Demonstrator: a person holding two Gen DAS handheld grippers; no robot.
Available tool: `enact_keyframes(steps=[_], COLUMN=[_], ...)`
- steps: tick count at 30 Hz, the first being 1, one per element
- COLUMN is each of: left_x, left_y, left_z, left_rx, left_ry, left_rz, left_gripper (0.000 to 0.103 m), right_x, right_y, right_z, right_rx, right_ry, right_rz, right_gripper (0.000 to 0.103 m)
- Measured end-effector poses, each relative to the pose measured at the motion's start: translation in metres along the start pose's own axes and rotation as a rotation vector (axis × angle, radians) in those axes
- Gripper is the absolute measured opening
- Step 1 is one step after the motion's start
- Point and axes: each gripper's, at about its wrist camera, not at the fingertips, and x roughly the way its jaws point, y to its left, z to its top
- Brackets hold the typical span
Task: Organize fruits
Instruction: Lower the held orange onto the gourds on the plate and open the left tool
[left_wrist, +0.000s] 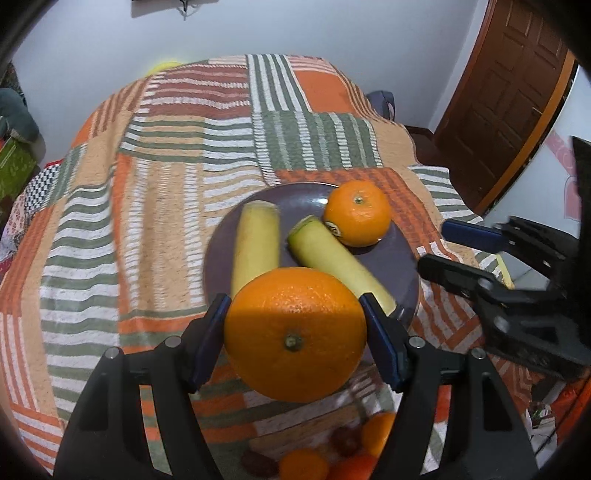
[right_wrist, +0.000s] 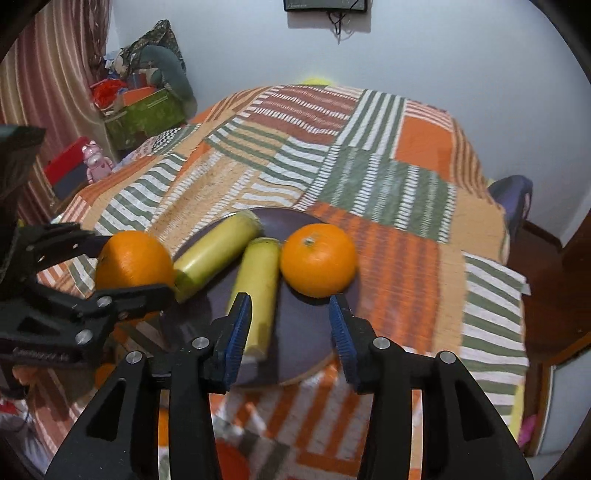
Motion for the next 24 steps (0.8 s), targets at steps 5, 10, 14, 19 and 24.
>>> enact_keyframes(steps=[5,10,14,19,24], left_x=[0.023,0.031,0.026,0.003,-0.023], left_y=[-0.008,-0.014,-0.02,-0.019,-0.014], left_z=[0.006,0.008,0.008,0.008,-0.003], left_rx=[0.012,0.027,0.056,0.044,0.039], left_ry=[0.041,0.059,0.031,-0.045,-0.077], left_rz=[0.012,0.009,0.031,0.057,0.064], left_gripper=[0.07,0.07,0.071,0.082,0.082], right_x=[-0.007,-0.008,-0.006,-0.006,-0.017], right_y=[-0.003,-0.003,-0.003,-0.002,0.002], right_z=[-0.003,-0.007,-0.011,-0.019,-0.029], right_rx=[-0.008,-0.01,0.001,0.022,0.05], right_ry=[-0.017,-0.023,-0.024,-0.022,-0.034], right_rz=[-0.01,0.001,0.013,0.023,0.03], right_gripper=[0.043,0.044,0.045,0.049,0.058])
